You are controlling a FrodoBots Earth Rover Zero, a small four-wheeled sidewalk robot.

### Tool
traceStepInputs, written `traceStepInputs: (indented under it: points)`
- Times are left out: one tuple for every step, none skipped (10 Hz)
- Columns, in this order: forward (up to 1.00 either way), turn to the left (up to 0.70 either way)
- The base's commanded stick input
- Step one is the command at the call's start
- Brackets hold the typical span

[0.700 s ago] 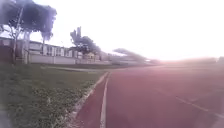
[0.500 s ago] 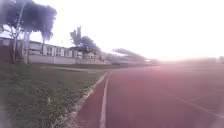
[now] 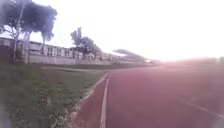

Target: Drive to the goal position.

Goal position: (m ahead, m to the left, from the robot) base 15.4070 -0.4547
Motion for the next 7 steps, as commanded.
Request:
traceStepInputs:
  points:
    - [0.7, 0.0]
    - [0.7, 0.0]
    - [0.7, -0.05]
    - [0.7, -0.11]
    - [0.7, -0.13]
    - [0.7, 0.0]
    - [0.0, 0.0]
